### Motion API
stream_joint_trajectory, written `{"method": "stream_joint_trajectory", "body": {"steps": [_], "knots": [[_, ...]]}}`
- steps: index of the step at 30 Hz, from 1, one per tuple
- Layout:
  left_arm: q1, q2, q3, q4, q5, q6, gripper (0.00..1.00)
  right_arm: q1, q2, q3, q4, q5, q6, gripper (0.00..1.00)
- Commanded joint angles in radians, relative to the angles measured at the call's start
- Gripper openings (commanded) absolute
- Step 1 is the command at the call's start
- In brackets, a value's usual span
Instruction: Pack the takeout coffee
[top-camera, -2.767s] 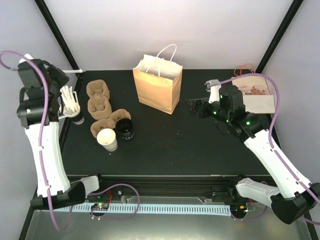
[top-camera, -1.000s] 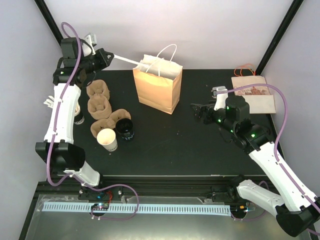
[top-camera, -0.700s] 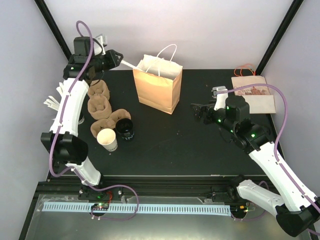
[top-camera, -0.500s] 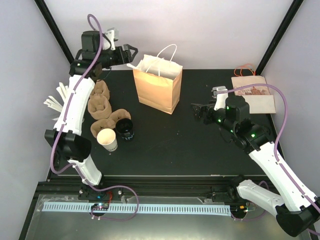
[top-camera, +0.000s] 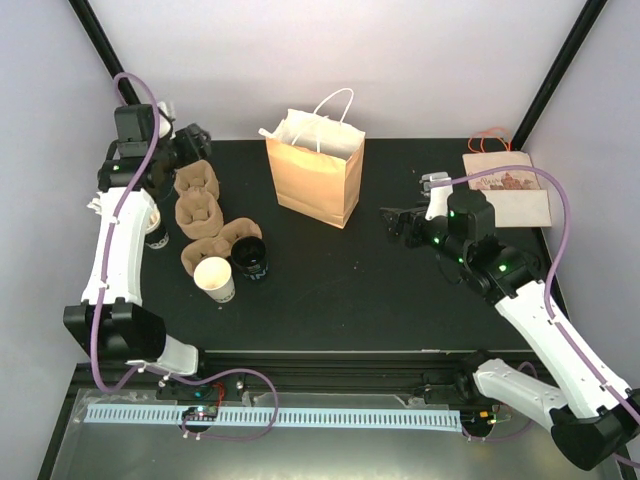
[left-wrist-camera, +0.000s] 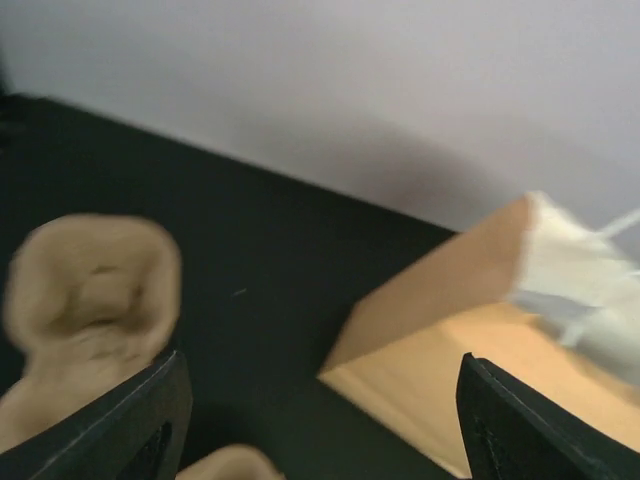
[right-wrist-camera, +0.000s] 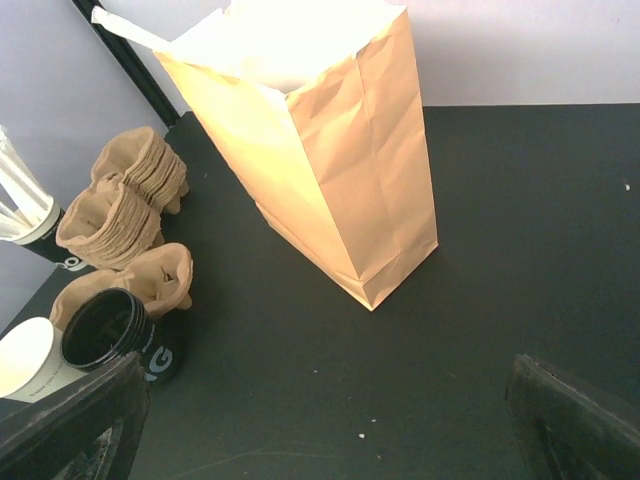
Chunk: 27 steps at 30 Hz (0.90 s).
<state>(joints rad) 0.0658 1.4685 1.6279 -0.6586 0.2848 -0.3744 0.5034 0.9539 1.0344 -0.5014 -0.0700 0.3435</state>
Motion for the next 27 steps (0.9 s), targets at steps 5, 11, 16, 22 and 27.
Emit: {"method": "stream_joint_trajectory", "body": {"steps": [5, 11, 16, 22, 27], "knots": [[0.017, -0.011, -0.061, -0.230, -0.522, 0.023, 0.65, -0.002, 0.020, 0.004, 0.008, -0.028, -0.023, 1.00], [0.023, 0.049, -0.057, -0.204, -0.705, 0.051, 0.56, -0.002, 0.046, 0.018, -0.023, -0.052, -0.070, 1.00], [0.029, 0.101, -0.017, -0.257, -0.818, 0.025, 0.57, -0.002, 0.096, 0.060, -0.071, -0.078, -0.107, 1.00], [0.052, 0.103, -0.042, -0.211, -0.809, 0.045, 0.57, -0.002, 0.133, 0.087, -0.092, -0.109, -0.114, 1.00], [0.090, 0.142, -0.033, -0.206, -0.759, 0.064, 0.53, -0.002, 0.134, 0.096, -0.105, -0.110, -0.115, 1.00]]}}
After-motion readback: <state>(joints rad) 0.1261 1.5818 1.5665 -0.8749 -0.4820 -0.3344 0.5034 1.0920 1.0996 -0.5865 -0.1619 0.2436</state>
